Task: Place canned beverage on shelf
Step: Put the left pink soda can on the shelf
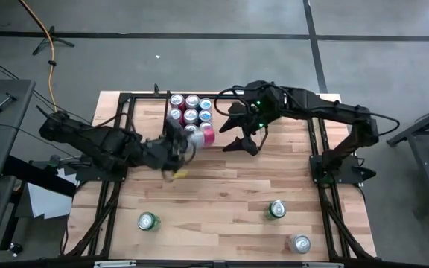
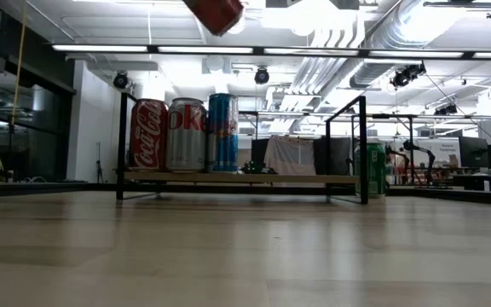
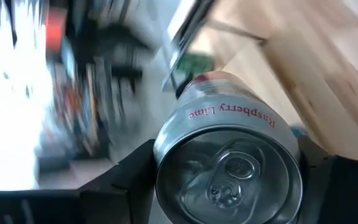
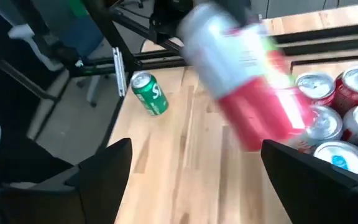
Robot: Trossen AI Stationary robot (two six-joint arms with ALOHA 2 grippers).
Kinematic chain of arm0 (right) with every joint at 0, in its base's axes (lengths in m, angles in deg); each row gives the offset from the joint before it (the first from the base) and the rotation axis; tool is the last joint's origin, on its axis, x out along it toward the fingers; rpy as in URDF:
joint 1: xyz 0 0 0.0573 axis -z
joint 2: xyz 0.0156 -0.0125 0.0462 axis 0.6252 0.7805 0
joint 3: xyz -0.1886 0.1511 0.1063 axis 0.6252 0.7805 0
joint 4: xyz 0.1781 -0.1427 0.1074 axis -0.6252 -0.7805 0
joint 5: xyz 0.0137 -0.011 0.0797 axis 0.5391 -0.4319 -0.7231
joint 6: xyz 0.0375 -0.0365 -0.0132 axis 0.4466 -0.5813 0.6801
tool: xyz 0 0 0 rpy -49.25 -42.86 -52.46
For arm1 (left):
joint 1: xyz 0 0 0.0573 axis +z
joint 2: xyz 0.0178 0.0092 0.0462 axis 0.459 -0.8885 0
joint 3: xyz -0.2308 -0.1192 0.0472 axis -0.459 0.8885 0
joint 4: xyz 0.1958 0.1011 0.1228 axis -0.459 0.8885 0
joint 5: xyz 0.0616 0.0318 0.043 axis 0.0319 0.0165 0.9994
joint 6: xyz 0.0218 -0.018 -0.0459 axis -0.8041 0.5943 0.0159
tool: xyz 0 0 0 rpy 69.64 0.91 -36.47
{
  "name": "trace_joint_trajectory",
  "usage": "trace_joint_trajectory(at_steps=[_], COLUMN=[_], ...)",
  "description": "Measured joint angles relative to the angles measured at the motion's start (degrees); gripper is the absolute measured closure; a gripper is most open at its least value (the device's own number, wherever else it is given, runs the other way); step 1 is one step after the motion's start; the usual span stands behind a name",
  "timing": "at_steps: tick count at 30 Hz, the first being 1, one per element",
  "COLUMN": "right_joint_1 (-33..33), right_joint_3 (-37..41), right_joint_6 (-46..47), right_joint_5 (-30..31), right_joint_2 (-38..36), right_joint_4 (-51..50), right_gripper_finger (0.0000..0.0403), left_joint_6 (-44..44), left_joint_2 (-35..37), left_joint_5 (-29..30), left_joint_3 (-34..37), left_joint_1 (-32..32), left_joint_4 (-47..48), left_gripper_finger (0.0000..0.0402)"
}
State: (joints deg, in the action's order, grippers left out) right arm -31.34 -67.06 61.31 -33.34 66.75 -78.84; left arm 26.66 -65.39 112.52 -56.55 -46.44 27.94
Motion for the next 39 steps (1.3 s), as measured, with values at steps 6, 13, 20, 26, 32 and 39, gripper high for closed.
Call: trace_joint_trajectory(at_steps=[6,13,20,26,32,39], right_joint_1=[-1.83,-6.23,-8.90,-8.34,-5.62,-5.18], right_joint_3=[-8.67,-10.17,-10.08,-10.02,-10.19,-10.21], right_joint_6=[-8.28,-18.15,-18.14,-13.86,-8.88,-8.65], right_joint_5=[13.84,36.67,42.85,42.77,38.66,35.11], right_joint_2=[2.87,3.47,4.88,6.63,6.78,8.28], right_joint_4=[-3.86,-1.99,-1.38,-0.53,0.41,0.05], right_gripper_finger=[0.0059,0.0059,0.0059,0.0059,0.0059,0.0059], left_joint_6=[34.88,61.37,68.07,63.29,63.80,62.65], left_joint_2=[1.89,1.90,1.87,1.87,1.87,1.87], left_joint_5=[-8.05,-28.95,-39.15,-42.31,-40.85,-40.20], left_joint_3=[-1.34,-4.65,-4.93,-4.94,-4.94,-4.94], left_joint_1=[8.24,19.63,28.98,29.29,28.33,28.36], left_joint_4=[0.89,0.99,0.79,0.76,0.59,-0.58], left_gripper_finger=[0.0217,0.0216,0.0215,0.0215,0.0214,0.0214])
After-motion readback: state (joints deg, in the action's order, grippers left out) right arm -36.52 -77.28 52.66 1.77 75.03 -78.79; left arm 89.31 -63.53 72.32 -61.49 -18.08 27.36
